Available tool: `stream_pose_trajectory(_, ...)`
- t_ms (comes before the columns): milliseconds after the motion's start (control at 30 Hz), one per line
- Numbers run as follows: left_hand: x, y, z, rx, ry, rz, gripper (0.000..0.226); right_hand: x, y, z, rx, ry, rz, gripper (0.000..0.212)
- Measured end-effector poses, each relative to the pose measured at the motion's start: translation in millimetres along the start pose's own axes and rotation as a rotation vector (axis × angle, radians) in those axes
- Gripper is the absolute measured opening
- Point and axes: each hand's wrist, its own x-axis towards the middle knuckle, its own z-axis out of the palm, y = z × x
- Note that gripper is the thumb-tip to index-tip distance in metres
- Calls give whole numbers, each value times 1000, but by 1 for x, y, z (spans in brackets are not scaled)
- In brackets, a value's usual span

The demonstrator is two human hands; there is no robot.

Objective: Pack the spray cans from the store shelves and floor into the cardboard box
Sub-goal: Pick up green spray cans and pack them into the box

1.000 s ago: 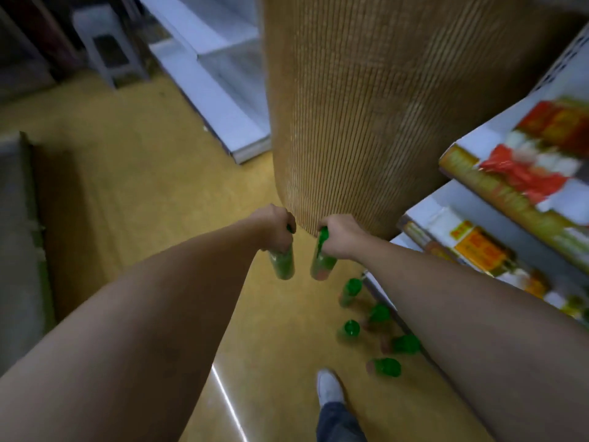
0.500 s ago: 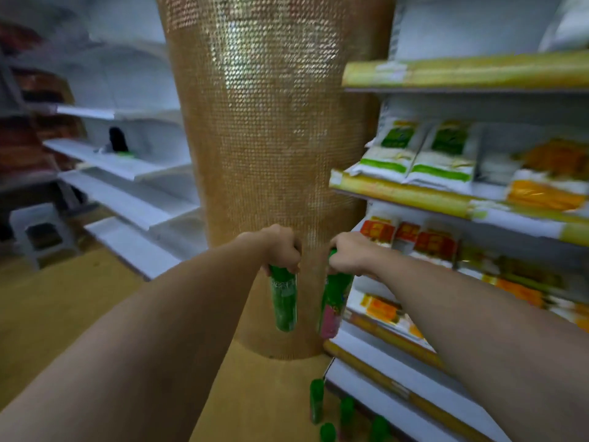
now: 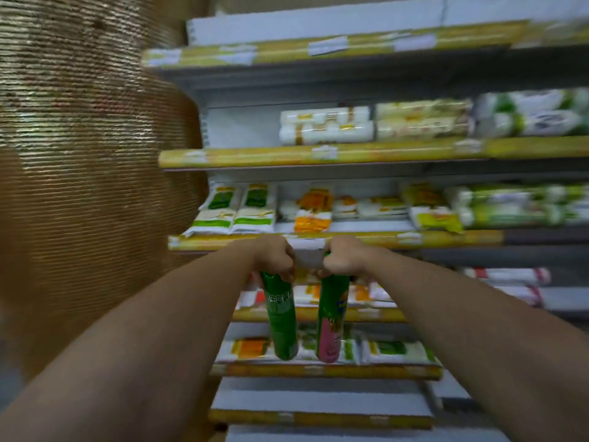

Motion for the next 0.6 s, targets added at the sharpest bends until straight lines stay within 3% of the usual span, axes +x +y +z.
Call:
stream_pose_trajectory(267, 35, 198, 58, 44, -64, 287, 27, -101, 170, -64, 22, 95, 294, 28)
stream_pose_trajectory(600, 22, 449, 147, 22, -256, 608, 22, -257, 384, -114, -40, 147, 594, 31)
